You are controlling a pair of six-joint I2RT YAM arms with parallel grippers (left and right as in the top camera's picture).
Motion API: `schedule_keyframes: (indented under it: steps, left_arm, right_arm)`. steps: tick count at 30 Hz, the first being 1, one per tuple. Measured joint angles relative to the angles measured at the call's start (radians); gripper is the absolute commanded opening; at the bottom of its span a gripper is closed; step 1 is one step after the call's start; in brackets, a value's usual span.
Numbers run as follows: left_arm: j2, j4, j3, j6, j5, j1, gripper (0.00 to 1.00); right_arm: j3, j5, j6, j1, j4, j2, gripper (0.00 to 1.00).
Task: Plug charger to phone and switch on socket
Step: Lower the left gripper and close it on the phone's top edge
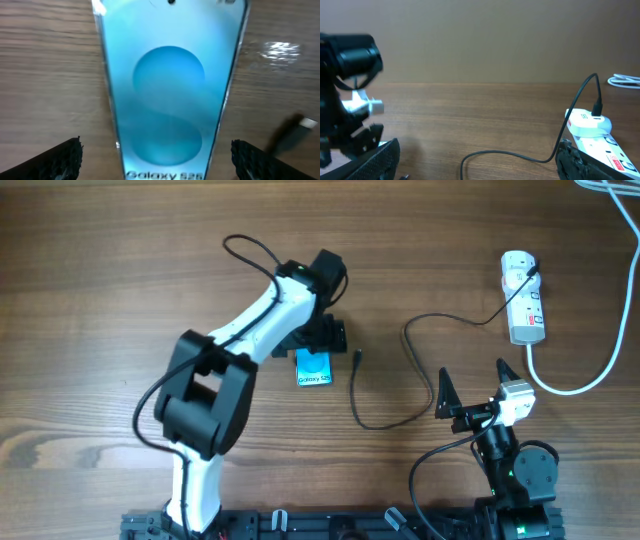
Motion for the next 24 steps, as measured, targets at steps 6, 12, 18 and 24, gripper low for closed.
schedule_keyframes:
  steps: [6,12,18,24]
  left_arm:
    - [0.025,0.02,0.0,0.0,-0.004,0.003,1.0]
    - [0.025,0.031,0.0,0.0,-0.004,0.004,1.0]
    - [0.025,0.047,0.0,0.0,-0.003,0.004,1.0]
    - [0.03,0.051,0.0,0.0,-0.003,0.004,1.0]
  right_arm:
    - [0.0,0.0,0.0,0.0,0.0,0.0,1.0]
    - [0.0,0.0,0.0,0.0,0.0,0.0,1.0]
    - [0.0,0.0,0.0,0.0,0.0,0.0,1.0]
    - [0.0,0.0,0.0,0.0,0.0,0.0,1.0]
